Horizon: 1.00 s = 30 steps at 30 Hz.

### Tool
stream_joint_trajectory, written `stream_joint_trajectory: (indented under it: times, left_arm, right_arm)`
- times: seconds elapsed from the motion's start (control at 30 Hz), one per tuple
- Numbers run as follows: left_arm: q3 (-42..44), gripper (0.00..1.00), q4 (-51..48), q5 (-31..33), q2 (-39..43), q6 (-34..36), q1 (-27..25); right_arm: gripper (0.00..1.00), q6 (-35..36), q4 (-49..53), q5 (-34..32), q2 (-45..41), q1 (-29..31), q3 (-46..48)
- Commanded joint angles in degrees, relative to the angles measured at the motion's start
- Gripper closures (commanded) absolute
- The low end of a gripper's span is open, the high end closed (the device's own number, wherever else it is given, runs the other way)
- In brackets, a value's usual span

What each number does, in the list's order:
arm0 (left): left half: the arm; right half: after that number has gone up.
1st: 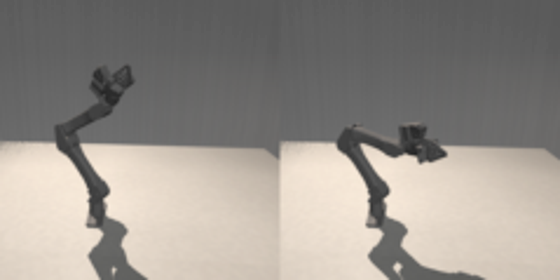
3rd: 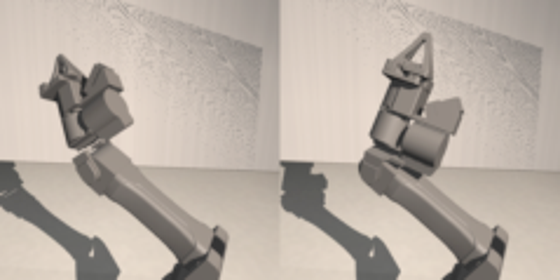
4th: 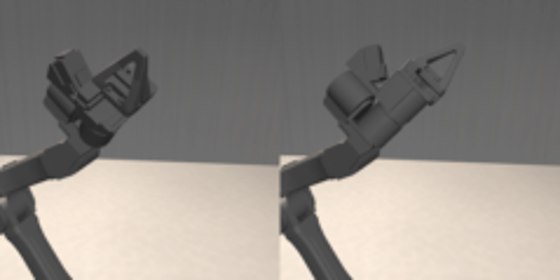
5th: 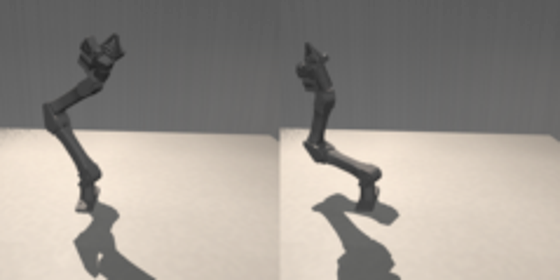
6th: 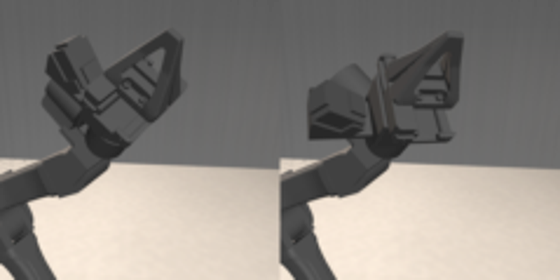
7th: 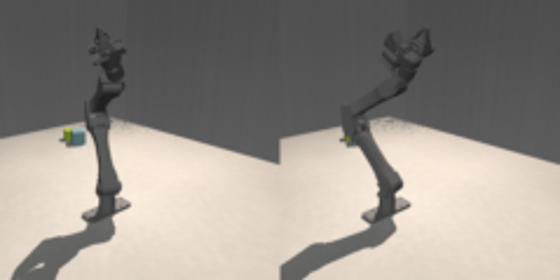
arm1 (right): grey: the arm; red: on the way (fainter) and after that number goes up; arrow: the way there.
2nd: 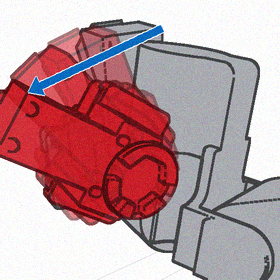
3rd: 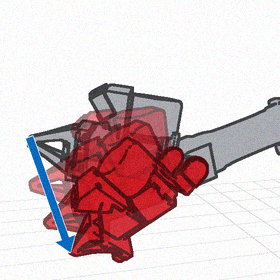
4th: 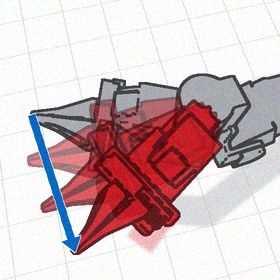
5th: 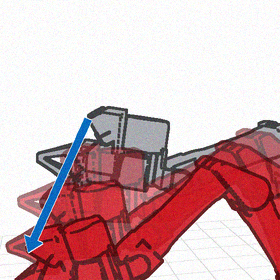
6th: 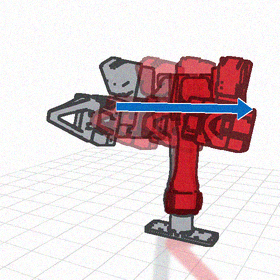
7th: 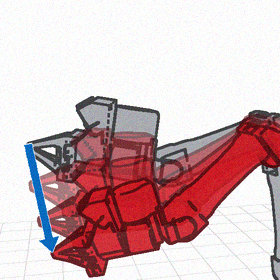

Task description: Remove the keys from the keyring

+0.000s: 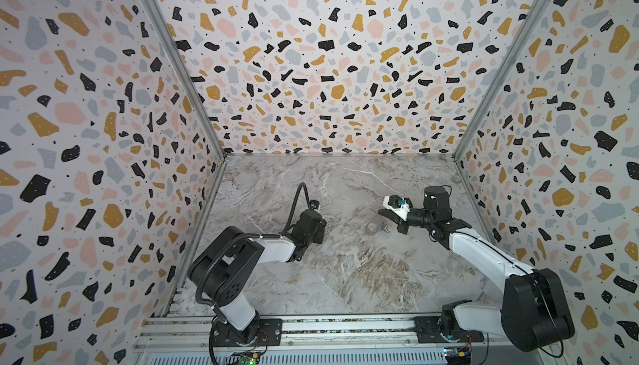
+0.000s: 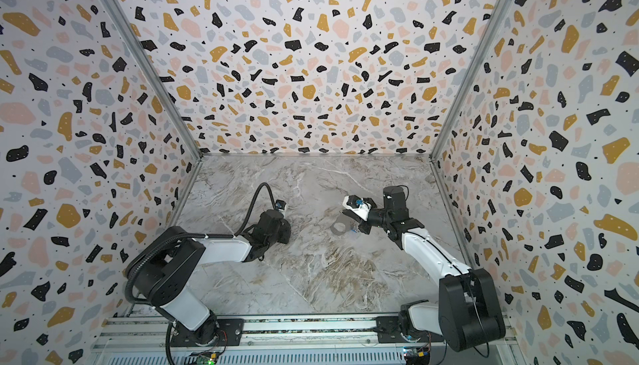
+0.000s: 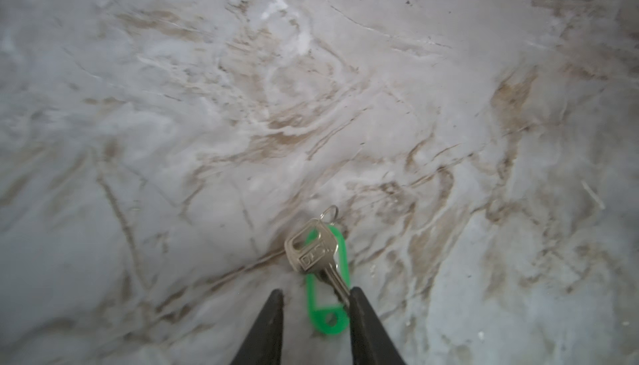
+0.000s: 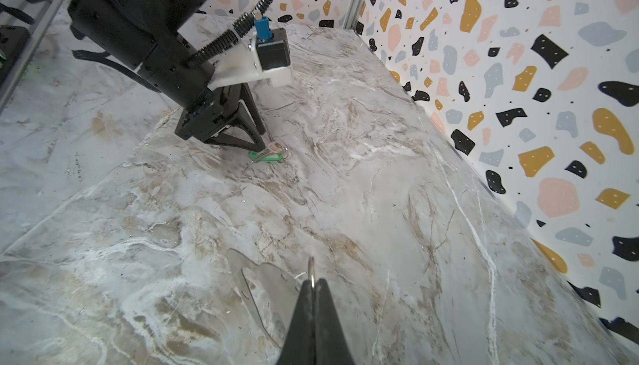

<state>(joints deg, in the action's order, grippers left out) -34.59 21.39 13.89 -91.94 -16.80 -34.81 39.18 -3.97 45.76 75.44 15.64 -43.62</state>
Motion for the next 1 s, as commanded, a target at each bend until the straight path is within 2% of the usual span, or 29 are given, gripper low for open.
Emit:
stream_joint_trajectory:
  times: [0.0, 0.17, 0.4, 0.57, 0.73, 0.97]
  left_arm:
    - [2.76, 0.54, 6.88, 5.67, 7.7, -1.03, 0.38]
    - [4.63, 0.45, 8.1, 8.37, 16.59, 2.51, 0.96]
    - [2.66, 0.43, 6.04, 7.11, 21.55, 7.29, 2.1]
    - [0.8, 0.43, 4.25, 6.5, 22.18, 9.78, 2.2]
    - [-0.67, 0.43, 3.23, 5.45, 21.41, 11.8, 2.29]
    - [-2.64, 0.43, 0.51, 4.11, 21.6, 14.82, 2.37]
  right_arm:
    - [1.0, 2.77, 2.15, 0.61, 2.39, 1.86, -3.8]
    - [1.0, 3.49, 1.51, 1.44, 8.52, 4.72, -7.82]
    - [1.0, 5.98, 6.08, 1.91, 19.49, 9.74, -17.29]
    - [1.0, 6.46, 7.41, 1.61, 24.48, 12.53, -21.19]
    - [1.0, 5.6, 8.32, -1.65, 29.89, 14.88, -25.86]
    - [1.0, 9.29, 15.02, -3.53, 34.66, 18.11, -29.94]
